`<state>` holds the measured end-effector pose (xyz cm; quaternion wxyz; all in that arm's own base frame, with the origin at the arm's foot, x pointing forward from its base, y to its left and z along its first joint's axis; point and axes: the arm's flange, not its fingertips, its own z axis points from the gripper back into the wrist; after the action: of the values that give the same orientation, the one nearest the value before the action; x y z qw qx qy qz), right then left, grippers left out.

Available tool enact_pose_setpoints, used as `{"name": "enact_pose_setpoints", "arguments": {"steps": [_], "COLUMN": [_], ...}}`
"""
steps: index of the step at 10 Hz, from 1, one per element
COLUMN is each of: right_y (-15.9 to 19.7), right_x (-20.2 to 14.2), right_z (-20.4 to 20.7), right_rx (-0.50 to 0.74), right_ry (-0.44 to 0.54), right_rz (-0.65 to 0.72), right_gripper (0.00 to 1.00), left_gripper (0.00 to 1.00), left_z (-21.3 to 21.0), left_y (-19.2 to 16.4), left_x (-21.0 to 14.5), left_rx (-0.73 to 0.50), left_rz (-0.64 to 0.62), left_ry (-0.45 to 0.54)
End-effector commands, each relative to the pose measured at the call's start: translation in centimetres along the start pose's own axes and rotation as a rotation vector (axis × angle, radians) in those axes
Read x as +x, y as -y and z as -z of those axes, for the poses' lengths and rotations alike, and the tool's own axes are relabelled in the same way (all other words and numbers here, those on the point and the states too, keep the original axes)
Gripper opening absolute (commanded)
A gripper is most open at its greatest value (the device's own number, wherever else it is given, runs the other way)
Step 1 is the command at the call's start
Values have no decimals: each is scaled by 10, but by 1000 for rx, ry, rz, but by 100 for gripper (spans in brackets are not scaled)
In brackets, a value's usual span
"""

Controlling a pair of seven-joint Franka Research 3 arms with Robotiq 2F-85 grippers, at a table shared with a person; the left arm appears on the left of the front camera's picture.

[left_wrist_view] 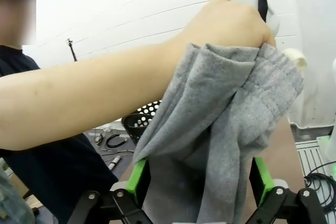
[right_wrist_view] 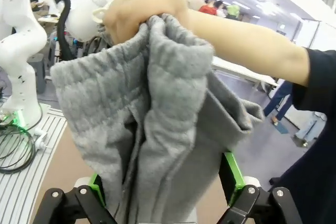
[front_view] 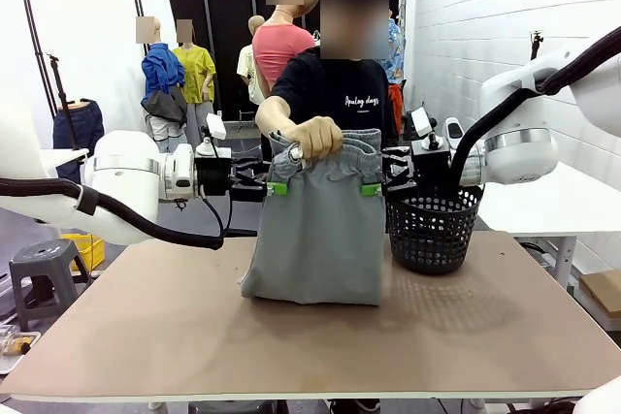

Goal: Fold the training pants.
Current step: Release the ends of the Training pants and then grab the overlapped ends.

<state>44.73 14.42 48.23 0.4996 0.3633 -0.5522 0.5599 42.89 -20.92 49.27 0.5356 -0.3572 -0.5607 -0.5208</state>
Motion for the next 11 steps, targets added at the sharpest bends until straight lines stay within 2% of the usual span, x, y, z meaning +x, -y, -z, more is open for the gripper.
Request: {"name": "enact_pose_setpoints", "arguments": {"steps": [1, 5, 6, 8, 11], "right_y": [-7, -6, -5, -6, -8], "right_x": [0, 0, -1, -3, -8], "right_z": [-8, -10, -6, -3, -2], "right_rx": [-120, -217, -190, -103, 57], "right_ry": [31, 27, 32, 46, 42], "right_rz": [-25, -24, -8, 45, 149], "right_gripper": [100, 100, 100, 100, 100], "left_gripper": [100, 100, 100, 100, 100], "left_z": [3, -3, -3, -1, -2], "left_y": [9, 12, 11, 10, 9], "left_x": [-3, -1, -1, 0, 1], "left_rx": [76, 164, 157, 38, -53], "left_rz": [49, 71, 66, 41, 11], "left_ry": [3, -45, -43, -9, -37]}}
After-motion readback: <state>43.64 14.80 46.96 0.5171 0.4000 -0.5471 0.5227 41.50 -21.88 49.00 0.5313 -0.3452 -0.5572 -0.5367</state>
